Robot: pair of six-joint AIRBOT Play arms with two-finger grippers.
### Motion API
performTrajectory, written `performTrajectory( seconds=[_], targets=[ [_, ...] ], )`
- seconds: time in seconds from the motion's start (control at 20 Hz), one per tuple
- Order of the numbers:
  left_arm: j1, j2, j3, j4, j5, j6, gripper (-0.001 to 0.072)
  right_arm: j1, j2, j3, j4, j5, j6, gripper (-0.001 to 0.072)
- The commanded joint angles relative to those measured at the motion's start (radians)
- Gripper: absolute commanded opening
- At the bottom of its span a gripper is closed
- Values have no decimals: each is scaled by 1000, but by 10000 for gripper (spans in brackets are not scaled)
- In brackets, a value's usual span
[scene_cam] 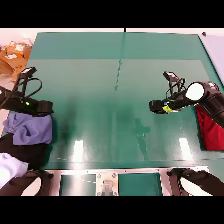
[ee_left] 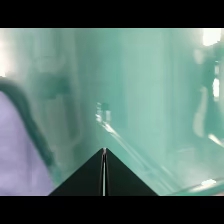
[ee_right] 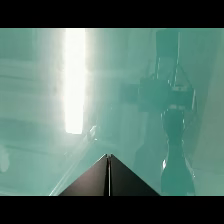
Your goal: Fold the shirts.
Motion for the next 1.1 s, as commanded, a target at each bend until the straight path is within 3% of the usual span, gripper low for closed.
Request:
performTrajectory(
  seconds=[0.0, 0.15, 0.2, 0.25, 0.3, 0.4, 0.65, 0.85, 0.9, 0.95, 1.0, 1.05],
  targets=[
    [0, 1, 0, 80, 19, 0, 22, 1, 1, 0, 0, 0, 0, 15],
    [0, 1, 0, 106, 37, -4, 24, 1, 1, 0, 0, 0, 0, 15],
    [0, 1, 0, 161, 55, -20, 178, 1, 1, 0, 0, 0, 0, 14],
    [0, 1, 0, 250, 84, -42, 562, 1, 1, 0, 0, 0, 0, 15],
    [0, 1, -5, 377, 121, -82, 720, 1, 1, 0, 0, 0, 0, 15],
    [14, 1, -48, 563, 173, -127, 720, 1, 1, 0, 0, 0, 0, 15],
    [174, -55, -310, 560, 270, -130, 720, 1, 1, 0, 0, 0, 0, 15],
    [189, -101, -398, 538, 402, -127, 720, 1, 1, 0, 0, 0, 0, 15],
    [189, -106, -397, 535, 428, -135, 603, 1, 1, -1, 0, 0, 0, 15],
    [189, -109, -392, 531, 432, -131, 194, 1, 1, 0, 0, 0, 0, 15],
    [189, -109, -380, 530, 421, -124, 22, 1, 1, 0, 0, 0, 0, 15],
    [189, -109, -350, 524, 391, -122, 21, 1, 1, 0, 0, 0, 0, 15]
  ],
)
